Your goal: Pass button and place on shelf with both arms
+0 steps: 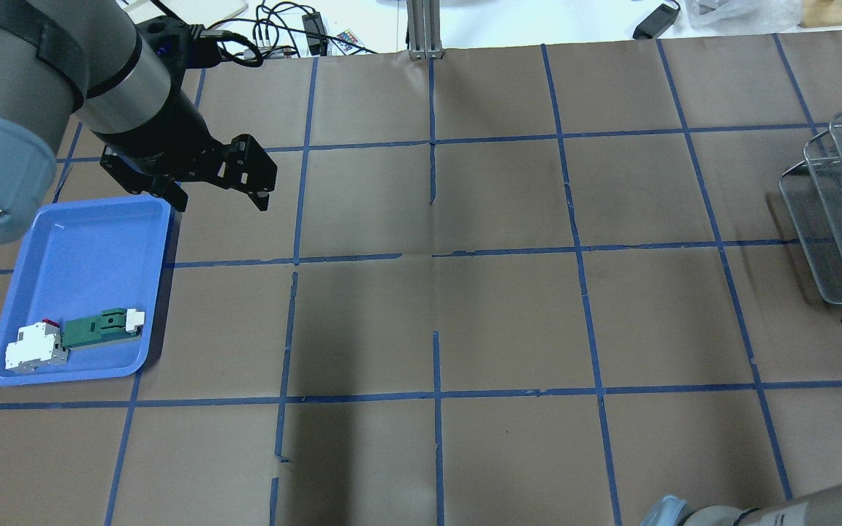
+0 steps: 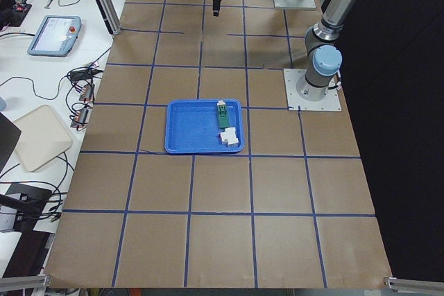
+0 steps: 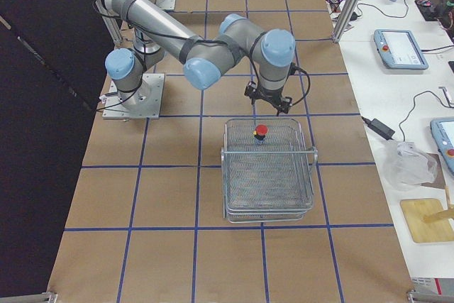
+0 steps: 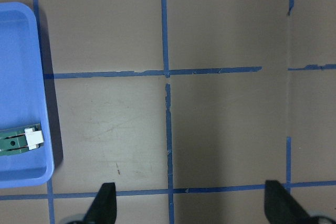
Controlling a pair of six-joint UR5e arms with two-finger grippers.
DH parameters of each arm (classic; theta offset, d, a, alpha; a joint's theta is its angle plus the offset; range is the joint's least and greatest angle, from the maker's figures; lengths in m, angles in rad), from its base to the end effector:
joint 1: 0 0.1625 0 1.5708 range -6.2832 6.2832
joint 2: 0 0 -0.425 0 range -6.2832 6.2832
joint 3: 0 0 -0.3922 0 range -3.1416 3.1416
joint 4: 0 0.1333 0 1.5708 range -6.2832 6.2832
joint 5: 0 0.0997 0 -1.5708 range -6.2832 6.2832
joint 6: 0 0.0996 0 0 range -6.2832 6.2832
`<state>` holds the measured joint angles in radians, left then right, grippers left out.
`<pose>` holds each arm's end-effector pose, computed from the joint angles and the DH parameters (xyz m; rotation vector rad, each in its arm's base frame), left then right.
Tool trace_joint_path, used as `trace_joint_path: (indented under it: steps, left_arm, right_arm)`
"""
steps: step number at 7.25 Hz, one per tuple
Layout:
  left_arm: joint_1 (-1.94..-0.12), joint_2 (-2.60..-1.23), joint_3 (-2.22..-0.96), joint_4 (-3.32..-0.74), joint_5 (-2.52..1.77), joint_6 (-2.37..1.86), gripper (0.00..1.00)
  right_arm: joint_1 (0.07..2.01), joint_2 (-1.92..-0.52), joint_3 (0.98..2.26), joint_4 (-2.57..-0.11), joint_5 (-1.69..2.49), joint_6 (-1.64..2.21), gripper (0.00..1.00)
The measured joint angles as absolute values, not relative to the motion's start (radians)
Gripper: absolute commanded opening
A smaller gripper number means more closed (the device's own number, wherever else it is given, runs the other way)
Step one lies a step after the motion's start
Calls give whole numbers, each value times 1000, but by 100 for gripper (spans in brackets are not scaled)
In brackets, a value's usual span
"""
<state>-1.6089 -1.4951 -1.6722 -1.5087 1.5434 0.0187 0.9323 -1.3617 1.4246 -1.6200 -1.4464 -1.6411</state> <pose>-0.1536 -0.4577 0.4803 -0.0892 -3.1121 0.0562 -0.2275 -0.5509 0.4534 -1.4755 2.6953 -0.1651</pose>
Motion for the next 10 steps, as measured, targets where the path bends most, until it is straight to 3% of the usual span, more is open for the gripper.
trace_joint_path:
  steps: [3, 5, 7, 10]
  left_arm:
    - [-1605, -1520, -1682, -1491, 1545, -16, 100]
    - [-1605, -1574, -1616, -1497, 1545, -37, 100]
    - [-1605, -1625, -1540, -1515, 1543, -29, 100]
    - [-1605, -1632, -1530, -1520, 1540, 19, 100]
  right_arm:
    - [1200, -1569, 1533, -1572, -1476, -1108, 100]
    - [1386, -1636, 1580, -1580, -1545, -689, 100]
    - [1510, -1617, 1570, -1640, -1568, -296, 100]
    - [1541, -1505, 1428, -1579, -1566, 27, 100]
